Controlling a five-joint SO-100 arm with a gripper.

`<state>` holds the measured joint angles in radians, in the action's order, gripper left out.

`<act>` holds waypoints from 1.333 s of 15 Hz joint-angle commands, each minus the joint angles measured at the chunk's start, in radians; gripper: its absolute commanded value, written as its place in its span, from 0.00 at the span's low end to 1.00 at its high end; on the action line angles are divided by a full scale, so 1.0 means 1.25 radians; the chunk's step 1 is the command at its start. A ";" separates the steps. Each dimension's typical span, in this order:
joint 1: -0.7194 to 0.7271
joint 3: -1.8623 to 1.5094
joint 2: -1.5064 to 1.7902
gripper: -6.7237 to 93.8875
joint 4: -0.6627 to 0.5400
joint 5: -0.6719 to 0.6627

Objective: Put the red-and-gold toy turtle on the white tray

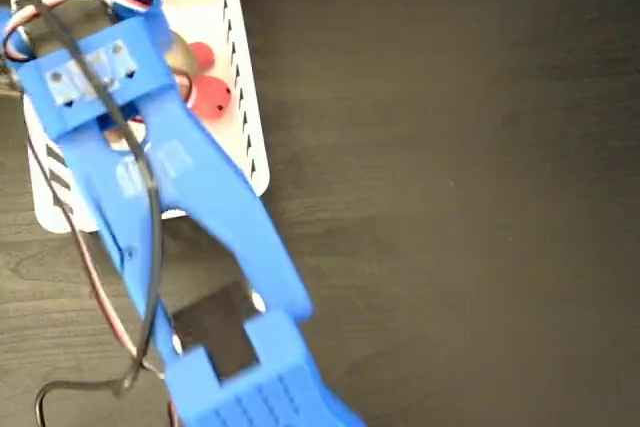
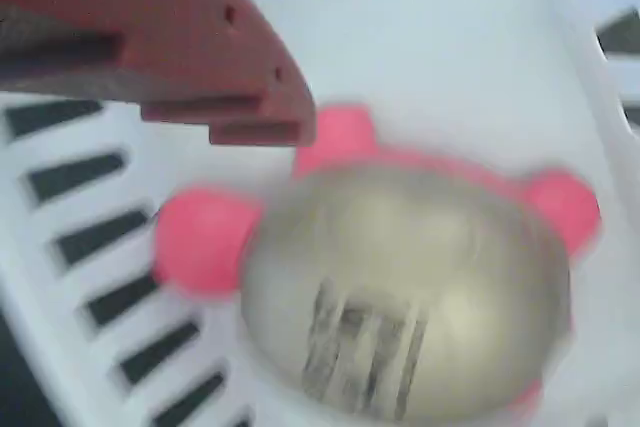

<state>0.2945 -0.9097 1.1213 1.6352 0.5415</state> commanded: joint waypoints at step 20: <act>-0.211 -1.385 1.361 0.07 -0.443 -0.401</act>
<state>0.0261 -2.5924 2.7397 1.1029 0.0414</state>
